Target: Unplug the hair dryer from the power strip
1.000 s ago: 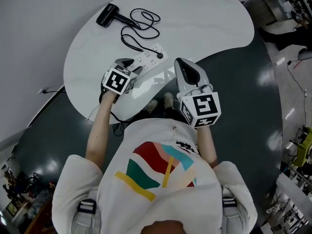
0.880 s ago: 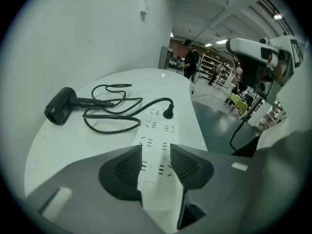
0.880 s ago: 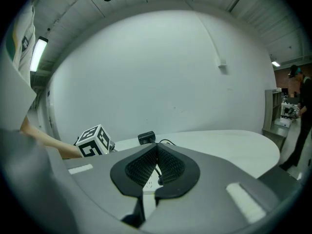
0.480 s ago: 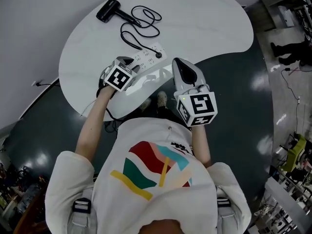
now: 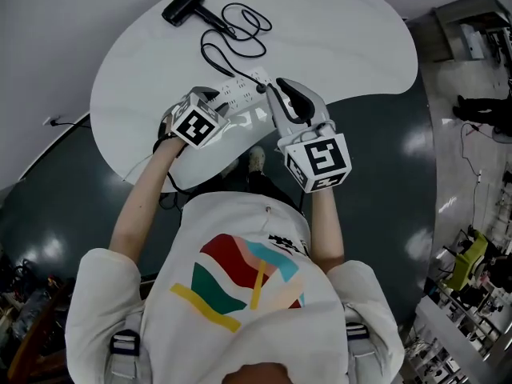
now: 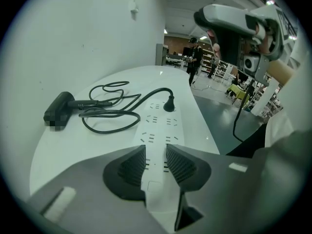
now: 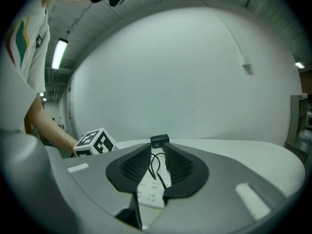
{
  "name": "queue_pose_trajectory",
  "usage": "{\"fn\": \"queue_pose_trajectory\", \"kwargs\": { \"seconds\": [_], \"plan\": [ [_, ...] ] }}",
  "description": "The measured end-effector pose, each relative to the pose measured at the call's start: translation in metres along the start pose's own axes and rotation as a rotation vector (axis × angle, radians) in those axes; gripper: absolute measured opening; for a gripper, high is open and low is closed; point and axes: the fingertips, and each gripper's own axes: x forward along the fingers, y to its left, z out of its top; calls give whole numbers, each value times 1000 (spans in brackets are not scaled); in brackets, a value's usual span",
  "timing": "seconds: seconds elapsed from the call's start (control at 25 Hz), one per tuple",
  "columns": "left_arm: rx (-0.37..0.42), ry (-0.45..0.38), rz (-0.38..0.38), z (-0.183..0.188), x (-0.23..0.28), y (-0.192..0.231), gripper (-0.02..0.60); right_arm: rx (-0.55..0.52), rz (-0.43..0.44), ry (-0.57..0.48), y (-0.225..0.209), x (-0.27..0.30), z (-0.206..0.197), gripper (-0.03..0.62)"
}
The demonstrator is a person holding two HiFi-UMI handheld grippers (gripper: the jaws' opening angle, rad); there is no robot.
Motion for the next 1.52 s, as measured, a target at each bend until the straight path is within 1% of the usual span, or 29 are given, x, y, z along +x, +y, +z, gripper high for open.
{"fn": "queue_pose_trajectory", "kwargs": {
  "seconds": [0.08,0.12,0.24,0.32,0.44,0.56,0.68,0.84,0.92,1.04,1.2,1.4,1.52],
  "plan": [
    [-6,2,4,-1,0,0,132,-46,55,20,2,10,-9,202],
    [-10,4,7,-1,0,-1,130,-70,74,40,2,16,-17,229],
    [-21,23,10,-1,0,-3,118,-152,86,121,-4,33,-46,232],
    [-21,37,9,0,1,-3,112,-211,85,161,-6,43,-63,225],
    [-20,50,7,0,1,-2,114,-256,96,213,-7,56,-88,173],
    [-24,53,7,0,1,-3,114,-264,117,259,-7,64,-109,173],
    [-25,49,9,0,2,-1,115,-236,121,275,-10,72,-121,166],
    [-26,51,10,-1,1,0,117,-187,111,285,-14,80,-131,134],
    [-27,49,11,-1,1,0,117,-191,115,300,-15,82,-137,124],
    [-28,60,6,-2,2,-1,118,-209,113,303,-17,83,-142,83],
    [-25,87,9,-4,3,-1,117,-199,108,280,-17,83,-140,74],
    [-7,130,-3,-4,4,-4,115,-275,92,297,-16,82,-139,69],
    [10,174,-16,-5,5,-4,115,-229,69,293,-16,82,-138,66]
  ]
}}
